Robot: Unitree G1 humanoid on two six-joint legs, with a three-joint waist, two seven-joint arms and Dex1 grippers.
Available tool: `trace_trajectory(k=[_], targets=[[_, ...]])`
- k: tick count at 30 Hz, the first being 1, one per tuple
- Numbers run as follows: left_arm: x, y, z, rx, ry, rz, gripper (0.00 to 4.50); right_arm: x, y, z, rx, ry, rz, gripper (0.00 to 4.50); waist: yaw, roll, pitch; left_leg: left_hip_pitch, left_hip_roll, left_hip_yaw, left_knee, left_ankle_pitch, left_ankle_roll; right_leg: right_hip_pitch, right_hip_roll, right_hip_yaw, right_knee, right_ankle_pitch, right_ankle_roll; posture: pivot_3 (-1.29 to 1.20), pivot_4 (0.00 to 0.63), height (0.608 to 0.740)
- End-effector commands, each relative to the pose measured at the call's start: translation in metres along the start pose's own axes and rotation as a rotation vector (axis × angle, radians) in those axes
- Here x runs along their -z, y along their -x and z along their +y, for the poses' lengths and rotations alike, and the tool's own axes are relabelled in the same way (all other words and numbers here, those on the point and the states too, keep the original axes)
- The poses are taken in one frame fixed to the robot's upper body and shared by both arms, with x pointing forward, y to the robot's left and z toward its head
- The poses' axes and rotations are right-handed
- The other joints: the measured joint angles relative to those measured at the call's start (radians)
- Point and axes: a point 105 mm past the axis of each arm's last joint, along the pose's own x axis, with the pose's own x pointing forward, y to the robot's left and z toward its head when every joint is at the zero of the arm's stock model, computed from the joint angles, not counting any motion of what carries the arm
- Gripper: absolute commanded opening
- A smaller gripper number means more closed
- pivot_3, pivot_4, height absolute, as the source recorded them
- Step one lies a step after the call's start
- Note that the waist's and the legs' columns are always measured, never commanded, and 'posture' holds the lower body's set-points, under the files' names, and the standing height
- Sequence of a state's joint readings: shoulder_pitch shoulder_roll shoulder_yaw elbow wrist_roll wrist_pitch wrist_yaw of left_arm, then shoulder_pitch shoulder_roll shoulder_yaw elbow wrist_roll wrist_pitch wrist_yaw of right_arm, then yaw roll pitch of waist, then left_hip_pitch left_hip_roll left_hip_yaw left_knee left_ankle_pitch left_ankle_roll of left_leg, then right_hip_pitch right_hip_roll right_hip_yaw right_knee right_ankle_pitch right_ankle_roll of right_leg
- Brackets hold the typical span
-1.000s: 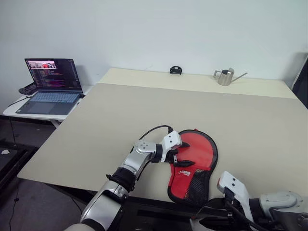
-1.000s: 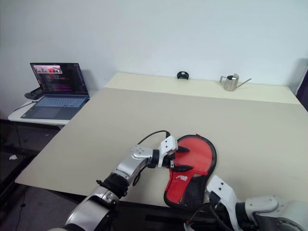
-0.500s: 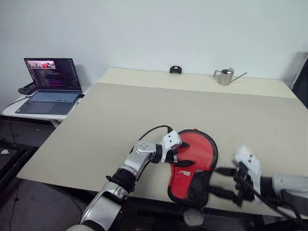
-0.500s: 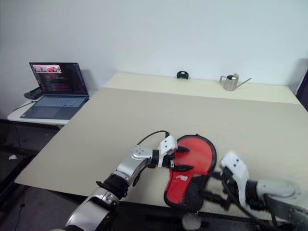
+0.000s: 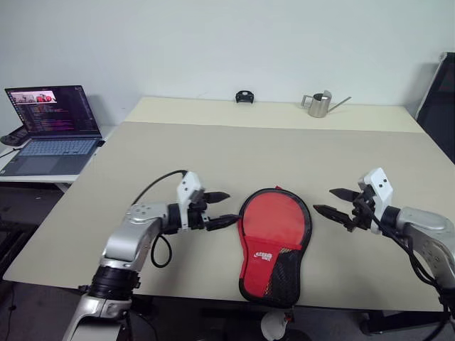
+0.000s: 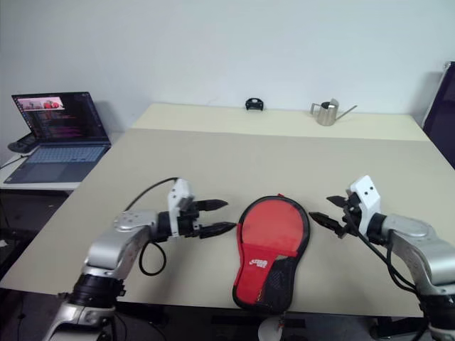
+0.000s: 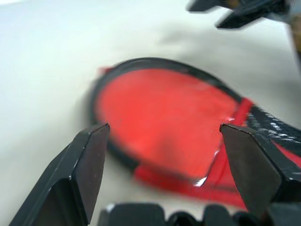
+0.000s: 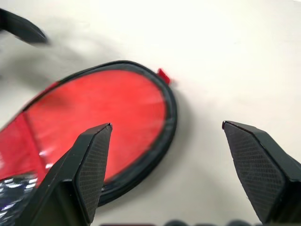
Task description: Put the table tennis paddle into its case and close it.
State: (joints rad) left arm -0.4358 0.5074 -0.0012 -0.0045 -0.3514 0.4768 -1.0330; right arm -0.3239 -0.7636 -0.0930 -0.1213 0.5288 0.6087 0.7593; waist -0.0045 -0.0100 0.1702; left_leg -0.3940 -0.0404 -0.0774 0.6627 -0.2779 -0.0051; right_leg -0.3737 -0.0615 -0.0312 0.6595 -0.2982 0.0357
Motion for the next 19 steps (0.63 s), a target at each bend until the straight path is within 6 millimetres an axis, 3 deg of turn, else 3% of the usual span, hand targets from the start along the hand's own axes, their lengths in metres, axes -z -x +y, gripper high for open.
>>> trace_trajectory(k=[1,4,5,8,11,16,19], targets=[[-0.025,0.017,0.010,-0.129,-0.087,-0.067,4.10,-0.020,-0.003,-0.014,-0.021,0.075,-0.061,4.10,0.005,0.000,0.001,0.000,0.000,0.000,0.000,0.000,0.000,0.000,0.000,0.000,0.000,0.000,0.000,0.00,0.150,0.740],[-0.037,0.030,0.016,-0.240,-0.132,-0.086,4.10,-0.027,-0.002,-0.032,-0.008,0.080,-0.065,4.10,0.006,0.000,0.001,0.000,0.000,0.000,0.000,0.001,-0.001,0.000,0.000,-0.001,0.000,0.000,0.000,0.00,0.150,0.740],[-0.041,0.026,0.015,-0.256,-0.137,-0.092,4.10,-0.027,0.002,-0.040,-0.002,0.079,-0.064,4.10,0.007,0.000,0.001,0.000,0.000,0.000,0.000,0.002,-0.003,0.000,0.000,0.000,0.000,0.000,0.000,0.00,0.150,0.740],[-0.040,0.037,0.019,-0.338,-0.166,-0.072,4.10,-0.030,0.006,-0.053,0.028,0.076,-0.048,4.10,0.007,0.000,0.001,-0.001,0.000,0.000,0.000,0.002,-0.004,0.000,-0.001,-0.001,-0.001,0.000,0.000,0.00,0.150,0.740],[-0.040,0.034,0.020,-0.360,-0.179,-0.065,4.10,-0.032,0.010,-0.060,0.039,0.066,-0.035,4.10,0.005,0.001,0.002,-0.001,0.000,0.001,0.000,0.002,-0.004,-0.001,-0.001,0.000,-0.001,0.000,0.000,0.00,0.150,0.740],[-0.027,0.037,0.024,-0.376,-0.173,-0.034,4.10,-0.021,0.017,-0.048,0.021,0.036,0.019,4.10,0.006,0.001,0.002,-0.001,0.000,0.000,0.000,0.002,-0.004,-0.001,-0.001,0.000,0.000,0.000,0.000,0.00,0.150,0.740],[-0.023,0.031,0.027,-0.375,-0.165,-0.021,4.10,-0.018,0.025,-0.056,0.055,0.008,0.049,4.10,0.006,0.001,0.002,-0.001,0.000,0.001,0.000,0.002,-0.004,0.000,-0.001,0.000,0.000,0.000,0.000,0.00,0.150,0.740]])
